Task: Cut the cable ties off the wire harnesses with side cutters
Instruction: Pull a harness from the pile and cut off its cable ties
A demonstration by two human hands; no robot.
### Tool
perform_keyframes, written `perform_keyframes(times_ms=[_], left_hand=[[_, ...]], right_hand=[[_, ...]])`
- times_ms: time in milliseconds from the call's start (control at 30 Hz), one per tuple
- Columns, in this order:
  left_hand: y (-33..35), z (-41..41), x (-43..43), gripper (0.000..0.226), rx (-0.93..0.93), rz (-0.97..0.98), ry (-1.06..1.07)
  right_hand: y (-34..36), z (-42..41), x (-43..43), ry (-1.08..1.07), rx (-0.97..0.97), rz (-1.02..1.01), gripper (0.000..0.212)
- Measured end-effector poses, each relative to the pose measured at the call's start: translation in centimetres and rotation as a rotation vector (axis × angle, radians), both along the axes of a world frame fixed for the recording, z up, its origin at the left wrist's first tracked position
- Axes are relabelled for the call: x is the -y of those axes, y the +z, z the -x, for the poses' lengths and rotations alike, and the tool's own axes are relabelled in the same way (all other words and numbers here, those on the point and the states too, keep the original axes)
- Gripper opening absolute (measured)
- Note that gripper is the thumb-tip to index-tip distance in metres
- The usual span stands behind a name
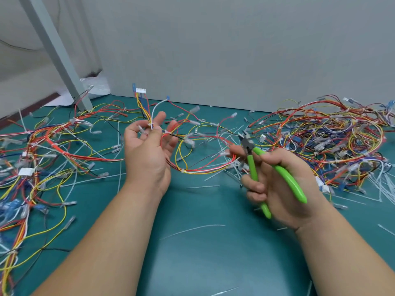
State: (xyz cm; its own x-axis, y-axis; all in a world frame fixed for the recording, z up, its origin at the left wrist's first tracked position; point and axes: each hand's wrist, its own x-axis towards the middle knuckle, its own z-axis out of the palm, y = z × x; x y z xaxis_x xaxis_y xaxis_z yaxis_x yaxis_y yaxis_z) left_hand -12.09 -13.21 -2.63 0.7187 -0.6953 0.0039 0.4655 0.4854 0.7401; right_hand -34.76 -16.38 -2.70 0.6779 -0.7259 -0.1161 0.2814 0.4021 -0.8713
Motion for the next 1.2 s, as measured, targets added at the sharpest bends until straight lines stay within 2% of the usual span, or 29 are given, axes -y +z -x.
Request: perform_keyframes(times_ms=[133,267,367,433,467,567,700,833,1000,1100,1200], left_hand=[[-0.6,0.5,0.3,0.029,0.163,-0.099,-0.008],[-1.1,1.3,0.2,0.038,0.435,-0.24,0.013],[-1.4,1.7,-0.1,0.029,0.641,-0.415,0.062],[-1.5,2.0,-0.3,0.011,0.693,-0.474,0.013],[-1.4,2.1,-0.5,0.017,0.706,-0.477,-0.026],[-1.4,2.4,-0.6,0.035,0.724,-0.432,-0.166],[-1.4,2.8,-0.7,0.044,0.702,-0.44,-0.37],[-1.1,2.8,-1.1,0.026,0.607,-0.395,-0.484],[-1.0,2.3,-0.6,0.021,0.428,-0.418,-0.426],[-0.7,2.0,-0.5,0.022,0.323,-0.415,-0.371],[-0.5,1.8,-0.7,0.023,0.309,-0.41,-0.352]], right_hand=[[1.0,0.2,-0.6,0.09,0.272,0.17,0.092],[0.6,0.2,-0.5,0.092,0.205,0.179,0.097],[0.6,0.2,-0.5,0.09,0.252,0.16,0.092],[0.6,0.1,-0.5,0.11,0.244,0.19,0.091],[0.5,0.0,-0.6,0.127,0.226,0.209,0.091],[0.0,-0.4,-0.7,0.179,0.136,0.256,0.094],[-0.3,-1.0,-1.0,0.238,-0.01,0.324,0.072],[-0.4,-1.2,-1.5,0.308,-0.112,0.351,0.071],[-0.4,-1.5,-0.8,0.07,-0.156,0.33,0.062],[-0.7,-1.3,-0.1,-0.085,-0.057,0.223,0.062],[-0.5,-1.2,0.1,-0.141,-0.01,0.141,0.066]])
